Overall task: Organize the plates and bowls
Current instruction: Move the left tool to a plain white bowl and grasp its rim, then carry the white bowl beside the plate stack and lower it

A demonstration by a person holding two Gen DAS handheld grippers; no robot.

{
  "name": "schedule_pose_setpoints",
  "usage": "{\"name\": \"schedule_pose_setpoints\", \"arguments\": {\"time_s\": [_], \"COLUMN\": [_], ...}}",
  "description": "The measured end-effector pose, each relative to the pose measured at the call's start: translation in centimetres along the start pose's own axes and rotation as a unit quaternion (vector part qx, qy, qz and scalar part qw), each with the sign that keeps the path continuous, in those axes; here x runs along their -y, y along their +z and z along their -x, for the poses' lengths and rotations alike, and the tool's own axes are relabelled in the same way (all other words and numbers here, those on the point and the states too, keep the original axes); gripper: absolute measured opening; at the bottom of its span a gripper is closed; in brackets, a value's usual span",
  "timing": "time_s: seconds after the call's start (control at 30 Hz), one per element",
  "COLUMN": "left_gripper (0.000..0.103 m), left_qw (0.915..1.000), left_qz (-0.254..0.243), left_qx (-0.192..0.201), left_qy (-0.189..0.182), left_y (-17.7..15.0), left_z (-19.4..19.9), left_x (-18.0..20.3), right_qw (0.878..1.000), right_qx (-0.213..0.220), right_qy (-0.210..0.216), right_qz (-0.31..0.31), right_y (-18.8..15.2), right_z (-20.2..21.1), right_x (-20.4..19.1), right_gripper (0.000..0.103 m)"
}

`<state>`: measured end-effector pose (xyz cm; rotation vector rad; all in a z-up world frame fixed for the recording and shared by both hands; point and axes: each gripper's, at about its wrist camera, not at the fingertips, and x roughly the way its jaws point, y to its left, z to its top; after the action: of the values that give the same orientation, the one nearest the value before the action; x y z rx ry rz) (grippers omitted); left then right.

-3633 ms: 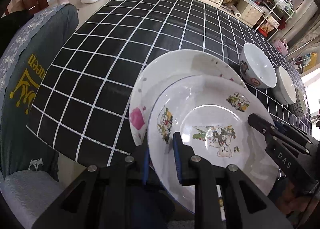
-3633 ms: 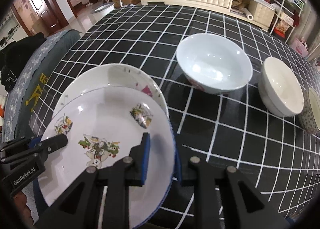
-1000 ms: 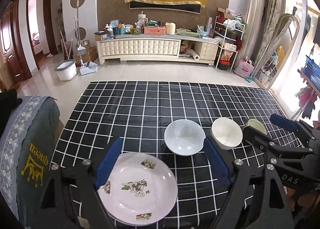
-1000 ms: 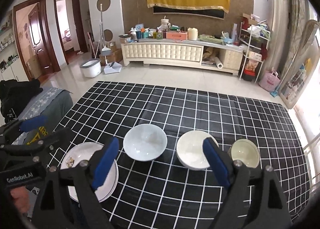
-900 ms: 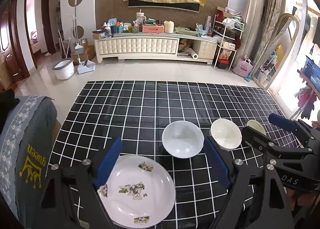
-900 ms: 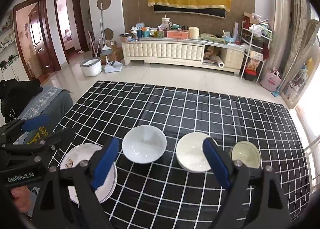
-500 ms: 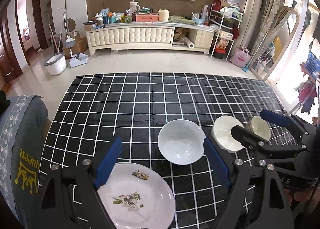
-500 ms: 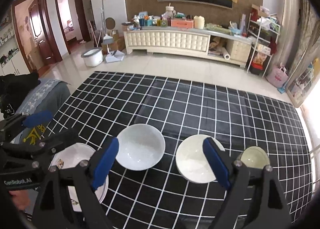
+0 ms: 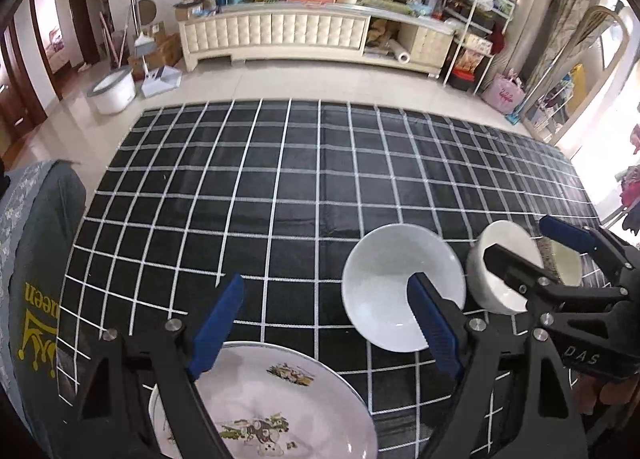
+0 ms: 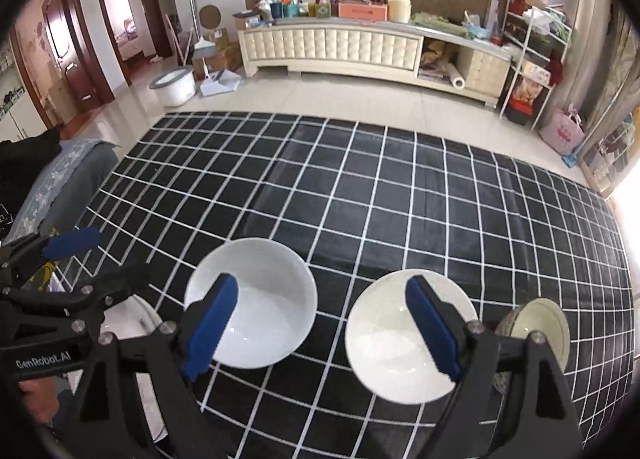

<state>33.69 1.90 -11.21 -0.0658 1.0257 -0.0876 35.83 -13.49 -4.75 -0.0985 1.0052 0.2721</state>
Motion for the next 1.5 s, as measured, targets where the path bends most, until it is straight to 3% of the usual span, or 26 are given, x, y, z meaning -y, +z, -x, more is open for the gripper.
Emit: {"name": "schedule_pose_setpoints", "arguments": {"time_s": [0.13,0.27,0.53,0.67,0.93,1.17,1.33,1.5], "left_gripper": [0.082,0.072,0.046,0.031,0.021,0.013,0.012,0.011], "left_qw": [0.9996,0.9985,0.9953,0.9945,0.9939,0.9886,0.9912,0.99], "left_qz": [0.005,0.011,0.032,0.031,0.01,0.025,0.003,0.012], "left_qx": [-0.025,-0.053,-0.092,-0.097,-0.107,-0.136,-0.128,-0.135], "left_qy": [0.014,0.012,-0.005,-0.022,-0.021,-0.059,-0.034,-0.038], "left_y": [0.2,0.1,-0.6,-0.9,-1.2,-1.6,-2.0,-1.7], "left_z": [-2.4,-4.1,-5.8,-6.1,-6.6,-7.7,-7.5,-7.4], "left_x": [-0.5,-0.7,-0.9,-0.5,0.9,1.4,2.3,2.8], "right_qw": [1.0,0.999,0.997,0.996,0.995,0.996,0.996,0.997], "right_qx": [-0.024,-0.047,-0.073,-0.085,-0.089,-0.089,-0.086,-0.077], "right_qy": [0.003,0.003,0.021,0.016,0.018,0.008,0.005,0.006], "right_qz": [-0.005,0.011,0.02,0.034,0.031,0.03,0.02,0.009], "right_y": [0.2,-0.1,-0.4,-0.8,-1.7,-2.3,-2.4,-2.2], "right_z": [-2.3,-4.1,-6.3,-7.1,-7.8,-8.0,-8.0,-7.4], "right_x": [0.1,-0.3,0.0,-0.2,-0.3,-0.8,-0.6,-0.5], "right_gripper": [0.089,0.088,0.055,0.045,0.02,0.017,0.016,0.014]}}
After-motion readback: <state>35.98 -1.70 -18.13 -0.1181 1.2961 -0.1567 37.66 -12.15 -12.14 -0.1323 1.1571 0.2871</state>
